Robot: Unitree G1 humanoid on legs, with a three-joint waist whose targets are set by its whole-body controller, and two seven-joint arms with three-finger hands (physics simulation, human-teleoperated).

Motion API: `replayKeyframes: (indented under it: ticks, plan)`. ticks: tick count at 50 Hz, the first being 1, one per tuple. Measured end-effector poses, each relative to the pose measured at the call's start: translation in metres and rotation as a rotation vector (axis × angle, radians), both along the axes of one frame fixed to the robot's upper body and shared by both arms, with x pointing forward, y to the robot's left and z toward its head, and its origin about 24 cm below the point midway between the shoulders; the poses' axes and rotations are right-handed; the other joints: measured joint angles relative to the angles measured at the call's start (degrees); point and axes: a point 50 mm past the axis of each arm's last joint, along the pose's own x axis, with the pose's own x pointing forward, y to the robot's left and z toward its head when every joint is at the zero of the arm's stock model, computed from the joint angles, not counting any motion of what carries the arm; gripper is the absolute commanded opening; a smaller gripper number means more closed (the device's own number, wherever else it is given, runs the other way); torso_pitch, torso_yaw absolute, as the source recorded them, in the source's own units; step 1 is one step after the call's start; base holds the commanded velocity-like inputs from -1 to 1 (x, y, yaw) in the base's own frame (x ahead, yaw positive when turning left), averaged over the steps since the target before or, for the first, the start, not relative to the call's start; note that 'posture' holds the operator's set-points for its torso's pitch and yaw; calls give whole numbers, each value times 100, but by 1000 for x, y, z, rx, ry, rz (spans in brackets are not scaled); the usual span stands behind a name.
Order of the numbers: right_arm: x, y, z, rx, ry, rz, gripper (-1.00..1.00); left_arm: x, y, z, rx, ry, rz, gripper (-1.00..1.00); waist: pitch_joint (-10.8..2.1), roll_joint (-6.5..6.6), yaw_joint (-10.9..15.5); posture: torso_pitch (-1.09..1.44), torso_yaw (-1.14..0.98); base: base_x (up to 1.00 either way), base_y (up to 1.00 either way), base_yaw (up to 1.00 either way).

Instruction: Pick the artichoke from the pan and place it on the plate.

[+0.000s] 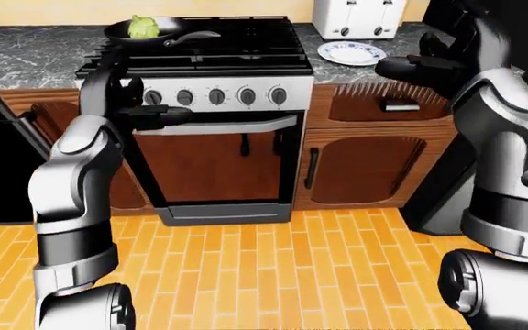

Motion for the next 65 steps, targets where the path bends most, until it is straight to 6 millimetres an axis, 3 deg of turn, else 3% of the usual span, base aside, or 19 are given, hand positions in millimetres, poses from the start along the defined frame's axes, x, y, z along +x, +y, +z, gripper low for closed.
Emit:
replayKeyframes:
  ticks: [12, 22, 25, 30, 32, 36, 41, 43, 44, 46, 50, 54, 56, 61, 65]
  plan:
    - [-25, 11, 28, 4, -61, 40, 100, -22, -1, 37, -3, -77, 9, 100, 66, -12, 1, 0, 0, 0, 0, 0]
    - [-35, 11, 41, 30, -97, 63, 100, -31, -8, 50, -6, -98, -14, 100, 100, -5, 4, 0, 0, 0, 1, 0]
    - [-35, 13, 39, 29, -90, 72, 100, -30, -7, 45, -11, -70, -10, 100, 36, 56, -31, 0, 0, 4, 15, 0]
    - [-38, 9, 43, 41, -112, 56, 100, -32, -9, 52, -7, -103, -24, 100, 49, 271, -94, 0, 0, 6, 14, 0]
    - [-38, 11, 43, 42, -115, 63, 100, -34, -5, 54, -11, -110, -9, 100, 46, 201, -65, 0, 0, 5, 14, 0]
    - [-37, 18, 42, 33, -110, 96, 100, -31, 3, 49, -22, -88, 31, 100, 13, 192, -51, 0, 0, 6, 13, 0]
    - [-37, 16, 42, 39, -112, 91, 100, -33, 1, 55, -18, -106, 19, 100, 56, -85, -25, 0, 0, 6, 12, 0]
    - [-37, 16, 43, 38, -117, 90, 100, -33, 1, 56, -18, -112, 16, 100, 37, -256, -2, 0, 0, 6, 6, 0]
    - [-37, 15, 43, 38, -118, 88, 100, -33, 0, 56, -20, -114, 14, 100, 39, -263, -11, 0, 0, 5, 6, 0]
    - [-37, 13, 41, 43, -111, 78, 100, -32, -3, 52, -19, -96, 0, 100, 88, -126, -72, 0, 0, 6, 7, 0]
    - [-34, 11, 36, 46, -81, 62, 100, -30, -6, 50, -21, -75, -19, 100, 46, -115, -63, 0, 0, 6, 4, 0]
    - [-38, 14, 42, 40, -112, 78, 100, -35, -3, 59, -22, -114, -4, 100, 91, 167, -62, 0, 0, 6, 4, 0]
    - [-39, 15, 44, 40, -121, 82, 100, -36, -1, 62, -22, -126, 2, 100, 46, 390, -73, 0, 0, 6, 6, 0]
    - [-34, 22, 34, 36, -74, 119, 100, -37, 8, 57, -37, -100, 43, 100, 40, 287, 7, 0, 0, 6, 6, 0]
    - [-34, 18, 38, 39, -84, 106, 100, -37, 8, 61, -31, -109, 41, 100, 46, 72, -15, 0, 0, 6, 5, 0]
